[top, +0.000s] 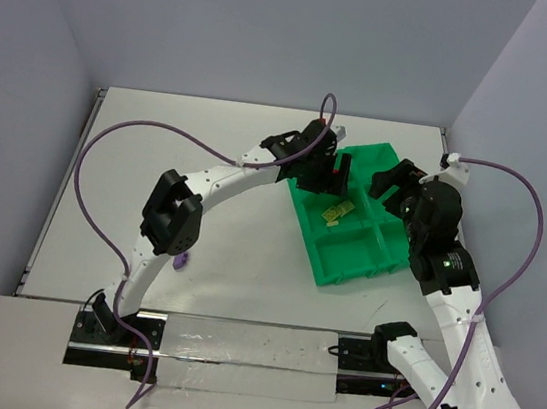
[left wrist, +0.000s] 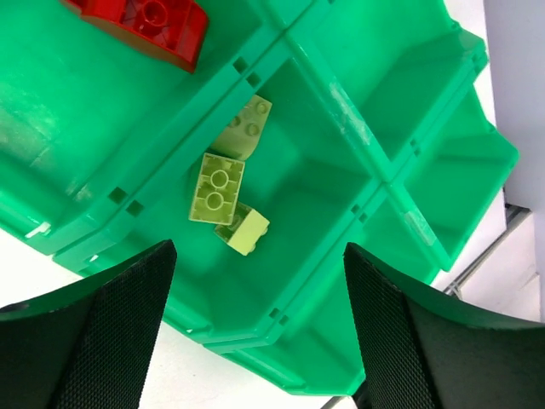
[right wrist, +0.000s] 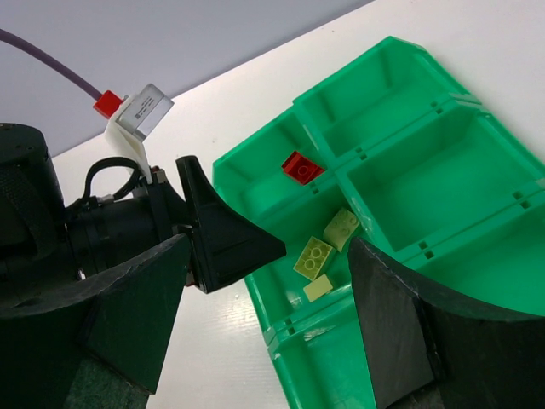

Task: Sort the legos into containers by color

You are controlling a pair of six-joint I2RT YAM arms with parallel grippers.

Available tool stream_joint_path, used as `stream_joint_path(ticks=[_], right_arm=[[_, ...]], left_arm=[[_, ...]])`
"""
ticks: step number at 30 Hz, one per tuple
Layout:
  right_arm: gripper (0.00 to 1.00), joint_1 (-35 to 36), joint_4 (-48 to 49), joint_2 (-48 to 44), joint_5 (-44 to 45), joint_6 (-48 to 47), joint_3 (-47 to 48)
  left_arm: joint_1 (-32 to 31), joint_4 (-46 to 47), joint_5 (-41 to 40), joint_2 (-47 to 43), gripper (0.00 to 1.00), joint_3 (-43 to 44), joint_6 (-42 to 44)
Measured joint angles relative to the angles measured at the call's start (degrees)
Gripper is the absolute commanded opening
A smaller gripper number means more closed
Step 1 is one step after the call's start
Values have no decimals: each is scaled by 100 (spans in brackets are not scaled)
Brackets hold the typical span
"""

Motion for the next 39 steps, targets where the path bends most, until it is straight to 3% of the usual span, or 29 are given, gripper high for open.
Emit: stream_joint_path(ticks=[6,11,15,18,21,24,26,39], right_arm=[[82,0,0,0,-30,0,0],[82,0,0,-9,-57,5,0],[82,0,13,-6,-127,23,-39],[82,0,24,39,-204,33,-66],[82,0,48,108,-278,54,-68],[82,0,56,161,-355,77,-68],[82,0,55,178,-394,89,-68],[82,5,55,179,-566,129,-68]], left_arm=[[2,-421,-551,-628,89,-469,6],[227,-496,-1081,-2506,89,-2081,-35],[907,-451,-1414,-3820,90,-3363,-179],[1556,-514,-1682,-4301,91,-4282,-292],[1938,-707,-1906,-4273,90,-4799,-328],[1963,-887,-2086,-4034,76,-4894,-338],[1953,-922,-2198,-3873,73,-4885,-435],[1993,-1491,-2880,-2415,91,-4299,-2845]])
